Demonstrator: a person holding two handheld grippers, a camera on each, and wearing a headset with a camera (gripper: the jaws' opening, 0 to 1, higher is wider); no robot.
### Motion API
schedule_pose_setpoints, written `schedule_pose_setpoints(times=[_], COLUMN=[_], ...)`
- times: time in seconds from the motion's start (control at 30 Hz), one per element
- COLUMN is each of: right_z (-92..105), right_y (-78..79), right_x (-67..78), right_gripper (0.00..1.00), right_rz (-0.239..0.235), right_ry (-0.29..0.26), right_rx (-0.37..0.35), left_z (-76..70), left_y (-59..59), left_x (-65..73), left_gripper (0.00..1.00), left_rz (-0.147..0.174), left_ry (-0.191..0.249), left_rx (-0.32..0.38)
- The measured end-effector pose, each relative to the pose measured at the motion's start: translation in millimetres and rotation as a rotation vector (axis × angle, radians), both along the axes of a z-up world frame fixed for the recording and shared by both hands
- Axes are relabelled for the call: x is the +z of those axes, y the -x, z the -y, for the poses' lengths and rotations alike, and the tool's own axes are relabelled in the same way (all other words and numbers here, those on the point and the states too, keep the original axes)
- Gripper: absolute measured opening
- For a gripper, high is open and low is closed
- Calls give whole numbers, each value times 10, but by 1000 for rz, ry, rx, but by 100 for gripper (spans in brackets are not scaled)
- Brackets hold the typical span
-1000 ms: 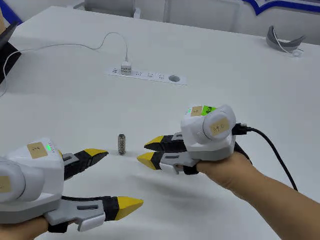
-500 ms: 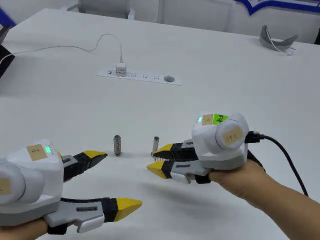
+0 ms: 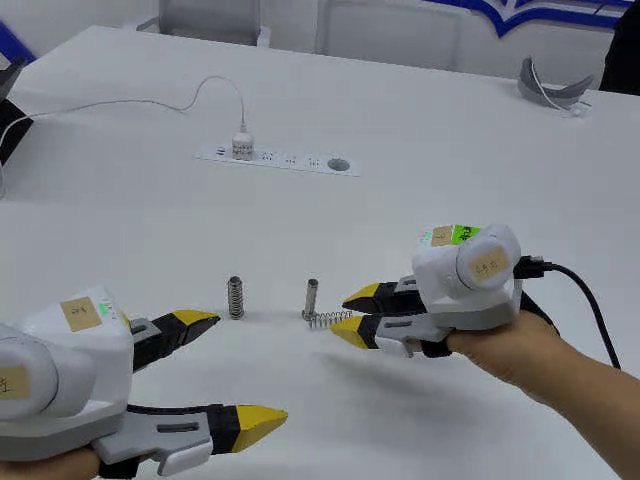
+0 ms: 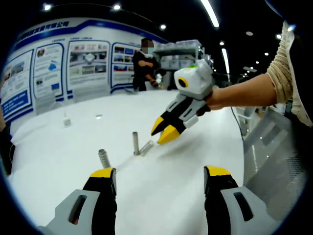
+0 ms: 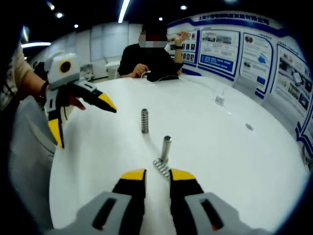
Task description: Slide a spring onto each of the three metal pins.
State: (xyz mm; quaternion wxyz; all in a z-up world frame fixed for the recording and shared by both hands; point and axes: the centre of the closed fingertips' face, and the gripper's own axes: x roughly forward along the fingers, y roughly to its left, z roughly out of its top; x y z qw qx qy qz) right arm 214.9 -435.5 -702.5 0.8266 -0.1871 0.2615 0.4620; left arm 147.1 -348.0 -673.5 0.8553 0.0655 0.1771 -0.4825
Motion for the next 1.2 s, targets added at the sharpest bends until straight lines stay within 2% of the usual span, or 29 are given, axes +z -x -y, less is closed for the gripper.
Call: schedule_pose_setpoints(times=[0.23, 0.57, 0.8, 0.93, 1.2], right_z=[65, -13, -75, -81, -41], right_y=[-106, -165, -171, -155, -153], right_x=[-70, -140, -178, -207, -173], right_gripper=[20, 19, 19, 19, 19], right_rz=[-16, -31, -30, -19, -20], right_ry=[21, 65, 114, 162, 161], right_rx=[-9, 31, 54, 69, 59], left_z=[18, 11, 8, 6, 7], left_y=[-5, 0, 7, 14, 11], left_x=[-12, -31, -38, -44, -40], left_gripper=[74, 73, 72, 72, 72], left_rz=[-2, -8, -11, -12, -11], left_ry=[-3, -9, -7, -8, -7], left_rx=[-3, -3, -1, -2, -3])
